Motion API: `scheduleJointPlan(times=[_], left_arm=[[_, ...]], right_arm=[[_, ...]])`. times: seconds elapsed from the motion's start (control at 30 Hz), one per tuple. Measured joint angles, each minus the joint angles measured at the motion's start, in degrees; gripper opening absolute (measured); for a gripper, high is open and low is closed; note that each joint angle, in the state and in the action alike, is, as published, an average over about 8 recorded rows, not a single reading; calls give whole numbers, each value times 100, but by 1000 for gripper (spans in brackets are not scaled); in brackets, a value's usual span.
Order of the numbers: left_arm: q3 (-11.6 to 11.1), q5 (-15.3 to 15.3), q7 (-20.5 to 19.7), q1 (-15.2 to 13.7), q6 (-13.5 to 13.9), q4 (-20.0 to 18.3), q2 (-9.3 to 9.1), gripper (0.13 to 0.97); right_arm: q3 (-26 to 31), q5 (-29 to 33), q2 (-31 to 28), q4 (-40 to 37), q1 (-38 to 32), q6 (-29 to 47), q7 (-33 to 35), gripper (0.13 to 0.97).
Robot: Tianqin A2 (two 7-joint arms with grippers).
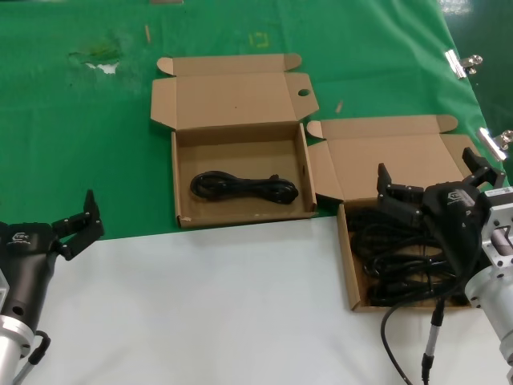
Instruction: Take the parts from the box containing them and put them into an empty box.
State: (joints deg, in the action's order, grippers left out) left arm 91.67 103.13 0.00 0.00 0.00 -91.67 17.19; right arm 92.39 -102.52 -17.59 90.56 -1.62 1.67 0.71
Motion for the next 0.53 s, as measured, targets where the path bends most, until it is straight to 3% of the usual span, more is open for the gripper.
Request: scheduleJointPlan(times=[0.53], left_arm=[[0,0,0,0,0,0,0,966]], right_arm=[[0,0,0,0,0,0,0,966]])
